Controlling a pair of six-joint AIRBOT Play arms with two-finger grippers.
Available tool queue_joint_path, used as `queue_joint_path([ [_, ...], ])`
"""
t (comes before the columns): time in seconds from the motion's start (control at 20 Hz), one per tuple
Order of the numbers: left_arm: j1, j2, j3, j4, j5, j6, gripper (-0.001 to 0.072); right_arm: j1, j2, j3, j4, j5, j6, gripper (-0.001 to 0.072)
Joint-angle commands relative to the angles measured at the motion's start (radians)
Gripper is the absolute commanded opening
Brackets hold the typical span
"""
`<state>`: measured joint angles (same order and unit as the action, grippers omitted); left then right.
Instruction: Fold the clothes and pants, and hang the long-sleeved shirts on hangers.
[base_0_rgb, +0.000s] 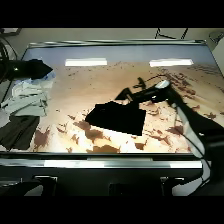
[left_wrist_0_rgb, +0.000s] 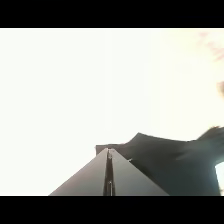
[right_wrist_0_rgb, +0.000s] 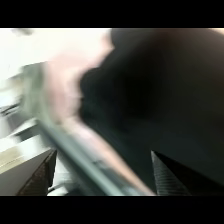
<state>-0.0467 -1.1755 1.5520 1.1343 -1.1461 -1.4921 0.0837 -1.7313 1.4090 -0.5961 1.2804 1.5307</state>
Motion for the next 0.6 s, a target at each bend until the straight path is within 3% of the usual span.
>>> queue_joint_path([
  [0.0,0.008,0.018,0.000,0.068,-0.058,0.000,0.0025,-0.200,0.104,-0.052,-0.480,0.184,0.096,0.0683],
  [0.1,0.008,0.018,0.000,0.067,-0.059,-0.001,0.0025,-0.238,0.138,-0.188,-0.497,0.145,0.093,0.0681],
  [0.3,0.008,0.018,0.000,0.066,-0.059,-0.028,0.0025,-0.208,0.134,-0.411,-0.166,-0.074,-0.113,0.0666],
  [0.4,0.007,0.018,0.000,0.062,-0.059,-0.028,0.0026,-0.179,0.108,-0.426,-0.072,-0.116,-0.159,0.0660],
  [0.5,0.007,0.018,0.000,0.062,-0.059,-0.038,0.0025,-0.142,0.082,-0.425,-0.008,-0.114,-0.171,0.0574],
  [0.55,0.007,0.018,0.000,0.062,-0.059,-0.038,0.0026,-0.126,0.079,-0.424,0.043,-0.097,-0.230,0.0467],
])
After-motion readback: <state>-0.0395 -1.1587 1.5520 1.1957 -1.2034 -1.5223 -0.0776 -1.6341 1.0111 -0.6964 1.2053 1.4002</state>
